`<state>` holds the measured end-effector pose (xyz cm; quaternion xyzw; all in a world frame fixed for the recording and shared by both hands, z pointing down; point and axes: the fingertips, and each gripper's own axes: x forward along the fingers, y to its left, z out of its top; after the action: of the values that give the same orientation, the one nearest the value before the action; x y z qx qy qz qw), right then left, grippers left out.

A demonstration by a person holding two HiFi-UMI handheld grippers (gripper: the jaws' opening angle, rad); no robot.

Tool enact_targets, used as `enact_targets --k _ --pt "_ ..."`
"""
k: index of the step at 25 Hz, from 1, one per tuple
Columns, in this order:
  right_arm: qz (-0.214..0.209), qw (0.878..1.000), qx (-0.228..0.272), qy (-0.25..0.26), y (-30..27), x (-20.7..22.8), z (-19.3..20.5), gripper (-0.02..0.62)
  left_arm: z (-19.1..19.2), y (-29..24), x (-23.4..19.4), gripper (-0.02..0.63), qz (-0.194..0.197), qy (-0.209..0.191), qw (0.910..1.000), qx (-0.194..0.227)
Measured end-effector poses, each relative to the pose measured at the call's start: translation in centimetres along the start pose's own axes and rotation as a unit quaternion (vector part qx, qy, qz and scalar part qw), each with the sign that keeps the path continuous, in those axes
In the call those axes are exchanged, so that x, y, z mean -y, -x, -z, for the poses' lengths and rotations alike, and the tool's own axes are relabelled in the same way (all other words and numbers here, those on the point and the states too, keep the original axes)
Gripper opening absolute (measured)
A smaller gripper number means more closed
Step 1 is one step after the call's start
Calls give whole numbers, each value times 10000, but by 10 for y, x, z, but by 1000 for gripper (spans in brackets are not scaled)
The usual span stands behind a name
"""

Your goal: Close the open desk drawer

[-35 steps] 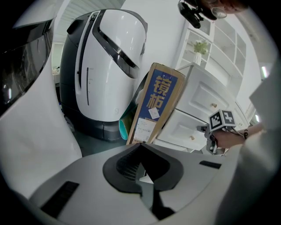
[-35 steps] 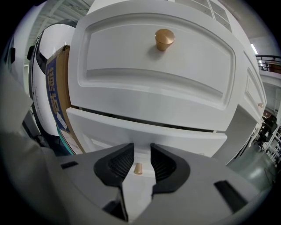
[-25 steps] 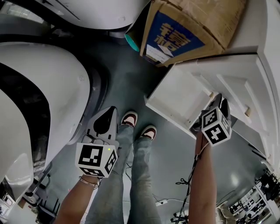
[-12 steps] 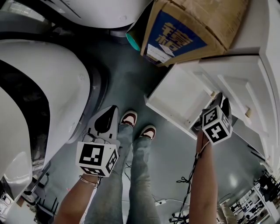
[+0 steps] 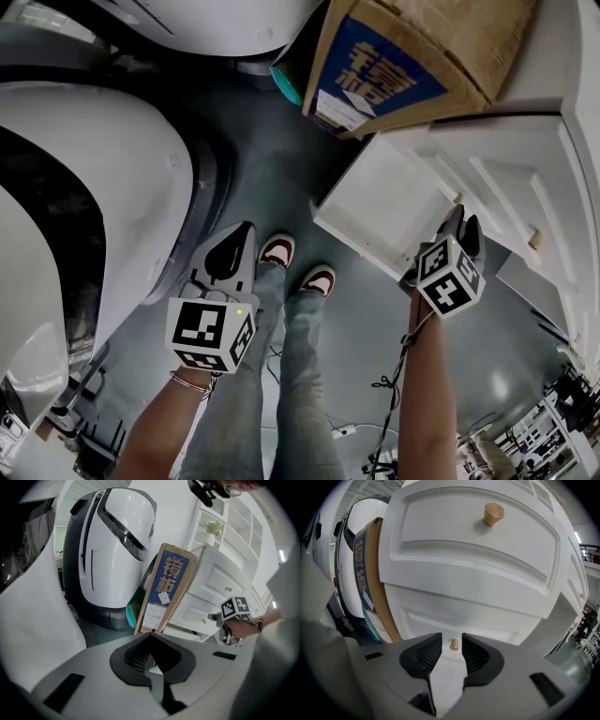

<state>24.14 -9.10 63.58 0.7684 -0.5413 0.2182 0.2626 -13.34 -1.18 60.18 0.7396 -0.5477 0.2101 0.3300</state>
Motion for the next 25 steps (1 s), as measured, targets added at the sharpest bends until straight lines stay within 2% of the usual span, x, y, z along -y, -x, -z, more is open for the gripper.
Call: enact_targets --k 10,15,20,25 --pt "-71 9959 -865 -270 44 -25 106 138 18 -30 -2 12 10 -188 9995 -239" --pt "-124 9930 -1158 -184 61 -39 153 139 37 -43 -8 12 -71 -207 9988 -430" --pt "55 9880 -1512 -311 74 -45 203 138 53 -54 -13 12 -50 -360 9979 -535" --pt "1 9843 -1758 -172 82 -56 241 138 66 -62 -21 12 -89 -418 9974 -586"
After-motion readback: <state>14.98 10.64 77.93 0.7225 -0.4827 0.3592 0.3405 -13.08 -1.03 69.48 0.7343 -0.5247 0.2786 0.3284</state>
